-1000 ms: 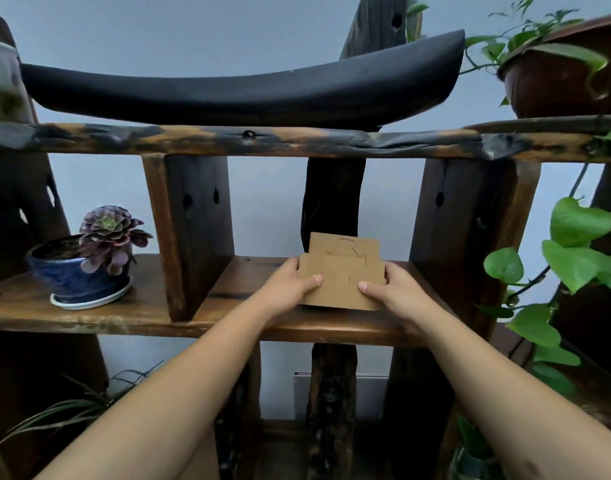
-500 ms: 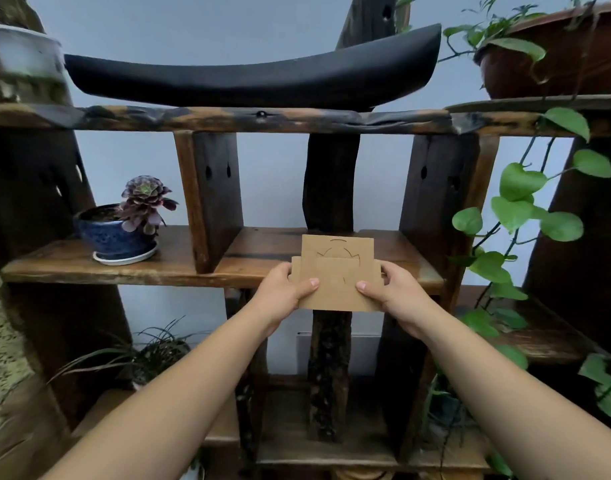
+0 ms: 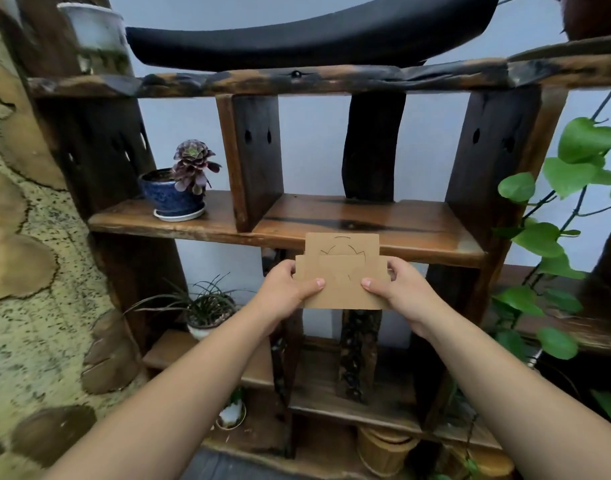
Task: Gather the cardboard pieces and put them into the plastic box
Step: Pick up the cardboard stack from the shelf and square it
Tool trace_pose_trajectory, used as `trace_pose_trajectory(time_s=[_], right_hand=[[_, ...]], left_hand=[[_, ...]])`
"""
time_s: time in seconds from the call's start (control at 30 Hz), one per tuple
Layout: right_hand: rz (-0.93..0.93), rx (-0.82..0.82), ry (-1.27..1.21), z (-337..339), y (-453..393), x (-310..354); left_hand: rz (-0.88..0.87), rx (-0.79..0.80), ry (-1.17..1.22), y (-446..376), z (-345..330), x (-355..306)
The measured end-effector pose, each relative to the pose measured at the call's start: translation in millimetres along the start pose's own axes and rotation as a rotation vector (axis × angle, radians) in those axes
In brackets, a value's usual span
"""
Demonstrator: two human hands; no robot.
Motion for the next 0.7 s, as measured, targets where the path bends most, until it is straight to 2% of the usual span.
trace_pose_trajectory(time_s=[0.27, 0.43, 0.6, 0.7], right_hand=[[0.025, 0.162, 0.087, -75.2, 1.3, -4.0], [0.03, 0.316, 0.149, -156.3, 23.0, 0.4], [0.064, 0.459, 0.213, -238.6, 59.8, 10.2], [0.061, 0.58, 0.195, -289.8, 89.9, 16.4]], left_hand=[[0.119, -0.201, -0.097, 57.8, 51.4, 23.5], [0.206, -0.333, -0.193, 123.3, 115.1, 35.0], [0.274, -0.503, -0.141, 196.0, 175.9, 37.6], [0.319, -0.559, -0.202, 243.4, 213.6, 33.7]])
Point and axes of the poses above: each hand's wrist, its own y-axis away from the middle knuckle, its own z-axis out of the back of the hand, x = y × z, the point moved 2 cm from there along -y, towards the middle knuckle, and after that the axes turned 15 degrees about -z, right-handed, at the moved point
